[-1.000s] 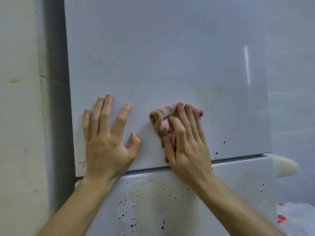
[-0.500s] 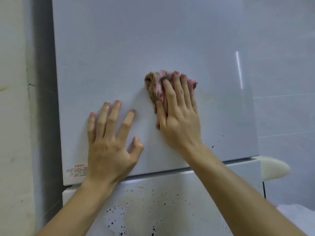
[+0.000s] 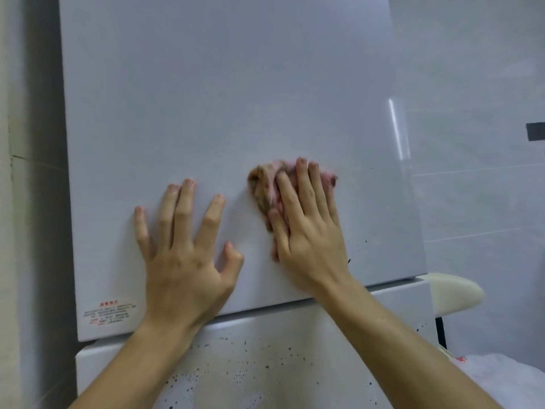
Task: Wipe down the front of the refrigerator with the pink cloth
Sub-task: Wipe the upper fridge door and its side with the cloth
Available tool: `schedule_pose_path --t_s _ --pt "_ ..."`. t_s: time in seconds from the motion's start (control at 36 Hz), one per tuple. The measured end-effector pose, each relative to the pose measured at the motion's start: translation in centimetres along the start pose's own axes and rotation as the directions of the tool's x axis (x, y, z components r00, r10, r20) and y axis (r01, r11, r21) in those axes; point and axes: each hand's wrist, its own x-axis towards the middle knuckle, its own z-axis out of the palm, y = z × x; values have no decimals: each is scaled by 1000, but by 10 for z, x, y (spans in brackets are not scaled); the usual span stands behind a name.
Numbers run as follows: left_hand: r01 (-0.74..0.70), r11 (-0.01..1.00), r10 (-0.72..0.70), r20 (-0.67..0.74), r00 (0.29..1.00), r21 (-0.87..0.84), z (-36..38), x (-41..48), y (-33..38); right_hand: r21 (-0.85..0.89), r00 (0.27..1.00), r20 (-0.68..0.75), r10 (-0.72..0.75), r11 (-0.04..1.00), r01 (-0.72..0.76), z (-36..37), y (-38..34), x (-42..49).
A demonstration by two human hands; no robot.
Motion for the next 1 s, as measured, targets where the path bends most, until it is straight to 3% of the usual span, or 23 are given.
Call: schedule_pose_path --t_s 0.17,0.5,0.75,0.89,1.0 --pt "-33 999 33 -1 999 -24 0 5 10 9 995 -60 75 997 -75 10 8 58" --pt "-108 994 108 -18 994 -30 14 10 27 -24 997 77 4 1000 -2 -15 14 -55" --pt "-97 995 97 -34 995 -11 15 12 32 -12 996 -80 32 999 -33 1 37 52" --pt "-83 996 83 -18 996 -18 14 13 34 -5 999 11 49 999 -49 -3 48 80" --pt "-67 998 66 -25 997 -23 16 12 36 -6 997 -35 69 998 -69 -5 44 53"
